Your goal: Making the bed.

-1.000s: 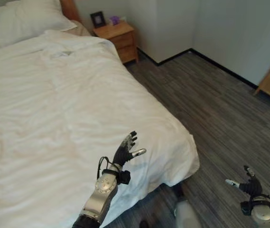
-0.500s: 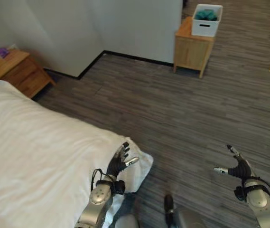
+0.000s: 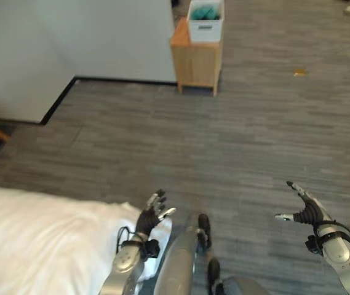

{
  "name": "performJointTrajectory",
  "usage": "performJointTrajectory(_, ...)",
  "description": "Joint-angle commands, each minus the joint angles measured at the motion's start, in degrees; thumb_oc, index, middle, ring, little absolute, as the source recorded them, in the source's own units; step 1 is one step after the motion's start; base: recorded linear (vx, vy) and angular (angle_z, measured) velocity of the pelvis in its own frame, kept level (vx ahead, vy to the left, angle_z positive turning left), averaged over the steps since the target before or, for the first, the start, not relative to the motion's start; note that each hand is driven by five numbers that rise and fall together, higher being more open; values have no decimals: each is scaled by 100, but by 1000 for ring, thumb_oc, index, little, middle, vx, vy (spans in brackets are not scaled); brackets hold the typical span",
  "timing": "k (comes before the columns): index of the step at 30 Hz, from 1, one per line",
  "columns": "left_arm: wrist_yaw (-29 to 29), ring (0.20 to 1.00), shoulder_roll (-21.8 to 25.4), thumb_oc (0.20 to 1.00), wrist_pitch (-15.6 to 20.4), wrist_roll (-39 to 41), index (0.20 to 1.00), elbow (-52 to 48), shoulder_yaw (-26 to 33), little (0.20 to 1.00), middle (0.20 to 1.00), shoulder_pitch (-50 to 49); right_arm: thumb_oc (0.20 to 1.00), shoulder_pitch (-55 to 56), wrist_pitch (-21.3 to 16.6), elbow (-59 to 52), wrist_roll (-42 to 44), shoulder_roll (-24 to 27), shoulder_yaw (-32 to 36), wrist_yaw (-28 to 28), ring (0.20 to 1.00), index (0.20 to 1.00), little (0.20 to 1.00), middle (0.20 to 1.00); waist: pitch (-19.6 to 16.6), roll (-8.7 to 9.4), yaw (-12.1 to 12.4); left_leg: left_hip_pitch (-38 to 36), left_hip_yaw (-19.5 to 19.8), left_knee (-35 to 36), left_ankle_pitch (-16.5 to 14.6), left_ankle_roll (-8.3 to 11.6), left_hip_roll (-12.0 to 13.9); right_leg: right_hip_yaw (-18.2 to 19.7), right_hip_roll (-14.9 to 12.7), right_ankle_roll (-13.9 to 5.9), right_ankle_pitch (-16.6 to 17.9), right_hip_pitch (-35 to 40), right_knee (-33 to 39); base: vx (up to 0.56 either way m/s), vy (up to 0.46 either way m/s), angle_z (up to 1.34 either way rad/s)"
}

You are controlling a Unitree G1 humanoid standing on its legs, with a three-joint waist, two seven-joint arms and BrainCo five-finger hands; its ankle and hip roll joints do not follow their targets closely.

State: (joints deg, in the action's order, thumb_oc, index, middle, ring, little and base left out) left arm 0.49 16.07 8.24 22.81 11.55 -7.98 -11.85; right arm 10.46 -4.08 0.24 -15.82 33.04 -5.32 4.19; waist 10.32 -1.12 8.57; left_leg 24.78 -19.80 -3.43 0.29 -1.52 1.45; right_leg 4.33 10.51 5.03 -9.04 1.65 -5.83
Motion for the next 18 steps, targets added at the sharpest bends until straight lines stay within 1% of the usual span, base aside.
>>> performJointTrajectory(1, 121, 1000, 188, 1000, 145, 197, 1000, -372, -190, 1000, 1000, 105, 1000, -67, -208, -235, -71, -106, 198, -68, 1000, 1000, 1000, 1000, -128, 320, 127, -174, -4, 639, 1280, -78, 165, 134, -822, -849, -13, 1472, 684, 687, 152, -32)
performJointTrajectory(2, 112, 1000, 242, 1000, 108, 157, 1000, -323, -209, 1000, 1000, 163, 1000, -30, -212, -213, -77, -151, 147, -101, 1000, 1000, 1000, 1000, -199, 481, 207, -202, 74, 665, 1290, -130, 74, 40, -909, -1032, 329, 1420, 331, 624, 111, 19)
performJointTrajectory(3, 102, 1000, 312, 1000, 87, 109, 1000, -324, -236, 1000, 1000, 237, 1000, -32, -215, -195, -56, -208, 140, -101, 1000, 1000, 1000, 1000, -210, 586, 247, -304, 127, 665, 1240, -175, -35, -121, -994, -1296, 643, 1286, -70, 376, 44, 17)
performJointTrajectory(4, 151, 1000, 422, 1000, 95, 77, 1000, -339, -253, 1000, 1000, 305, 1000, -62, -202, -120, -58, -233, 84, -59, 1000, 1000, 1000, 1000, -209, 689, 232, -432, 199, 678, 1136, -214, -114, -246, -1067, -1625, 1093, 983, -731, 395, 26, 6)
performJointTrajectory(5, 147, 1000, 541, 1000, 51, -51, 1000, -401, -308, 1000, 1000, 330, 1000, -127, -214, -69, -71, -243, 4, -84, 1000, 1000, 1000, 1000, -145, 697, 191, -648, 320, 667, 1030, -280, -75, -200, -909, -1891, 1709, 575, -1696, 483, 50, 7)
performJointTrajectory(6, 127, 1000, 601, 1000, 74, -4, 1000, -472, -301, 1000, 1000, 347, 1000, -147, -231, -96, -41, -268, -1, -86, 1000, 1000, 1000, 1000, -107, 569, 118, -887, 451, 663, 922, -293, 75, -275, -815, -2003, 1893, 288, -2612, 521, 69, 17)
performJointTrajectory(7, 135, 1000, 638, 1000, 84, -2, 1000, -523, -336, 1000, 1000, 370, 1000, -212, -260, -137, -56, -275, -76, -56, 1000, 1000, 1000, 1000, -30, 341, 40, -1142, 625, 703, 850, -274, 307, -394, -637, -2003, 1992, -88, -3695, 445, 114, 35)
performJointTrajectory(8, 183, 1000, 669, 1000, 74, -24, 1000, -559, -299, 1000, 1000, 388, 1000, -284, -248, -136, -55, -301, -115, -53, 1000, 1000, 1000, 1000, -3, 72, -29, -1333, 833, 753, 806, -294, 474, -543, -465, -2003, 1888, -519, -4667, 354, 194, 58)
performJointTrajectory(9, 233, 1000, 707, 1000, 38, -91, 1000, -583, -290, 1000, 1000, 409, 1000, -280, -243, -207, -87, -321, -141, -77, 1000, 1000, 1000, 1000, 48, -119, -132, -1473, 1017, 805, 801, -306, 581, -664, -143, -1901, 1606, -1060, -5788, 271, 203, 87)
performJointTrajectory(10, 250, 1000, 689, 1000, 24, -115, 1000, -596, -240, 1000, 1000, 391, 1000, -149, -252, -322, -88, -360, -60, -118, 1000, 1000, 1000, 1000, 29, -226, -234, -1571, 1139, 835, 791, -306, 611, -812, 29, -1790, 1293, -1409, -6547, 303, 166, 120)
performJointTrajectory(11, 215, 1000, 668, 1000, 21, -156, 1000, -591, -235, 1000, 1000, 339, 1000, -3, -281, -376, -71, -390, -5, -124, 1000, 1000, 1000, 1000, -35, -299, -280, -1652, 1240, 842, 769, -316, 601, -949, 154, -1747, 1111, -1552, -6968, 342, 84, 142)
performJointTrajectory(12, 224, 1000, 649, 1000, 26, -233, 1000, -607, -220, 1000, 1000, 290, 1000, 134, -298, -417, -45, -437, 77, -115, 1000, 1000, 1000, 1000, -83, -371, -317, -1744, 1358, 842, 753, -314, 609, -1033, 234, -1665, 943, -1747, -7411, 396, 54, 146)
performJointTrajectory(13, 229, 1000, 638, 1000, 11, -279, 1000, -611, -194, 1000, 1000, 248, 1000, 244, -297, -415, -61, -483, 140, -105, 1000, 1000, 1000, 1000, -116, -408, -345, -1846, 1479, 842, 708, -308, 584, -1087, 202, -1601, 821, -1918, -7611, 372, 27, 139)
performJointTrajectory(14, 241, 1000, 633, 1000, 8, -303, 1000, -603, -183, 1000, 1000, 232, 1000, 288, -283, -404, -74, -525, 150, -88, 1000, 1000, 1000, 1000, -99, -404, -382, -1949, 1592, 842, 661, -311, 549, -1096, 37, -1549, 735, -2117, -7603, 353, 0, 126)
performJointTrajectory(15, 262, 1000, 648, 1000, 11, -323, 1000, -576, -151, 1000, 1000, 229, 1000, 301, -282, -371, -40, -598, 142, -72, 1000, 1000, 1000, 1000, -71, -367, -413, -2042, 1681, 842, 571, -297, 517, -1056, -214, -1474, 645, -2358, -7439, 356, -8, 136)
performJointTrajectory(16, 307, 1000, 664, 1000, 19, -299, 1000, -553, -140, 1000, 1000, 258, 1000, 303, -277, -342, 55, -654, 121, -58, 1000, 1000, 1000, 1000, -43, -258, -462, -2184, 1837, 842, 446, -279, 382, -1006, -444, -1338, 561, -2417, -6724, 341, -24, 129)
performJointTrajectory(17, 326, 1000, 658, 1000, 22, -295, 1000, -526, -166, 1000, 1000, 310, 1000, 269, -257, -286, 196, -714, 86, -85, 1000, 1000, 1000, 1000, 9, -150, -537, -2339, 2050, 842, 365, -261, 246, -998, -442, -1294, 662, -2548, -6130, 393, -80, 131)
performJointTrajectory(18, 325, 1000, 638, 1000, 23, -302, 1000, -454, -209, 1000, 1000, 377, 1000, 218, -253, -201, 279, -731, 47, -76, 1000, 1000, 1000, 1000, 32, 8, -618, -2448, 2271, 809, 294, -242, 60, -790, -382, -1209, 781, -2300, -4901, 429, -171, 123)
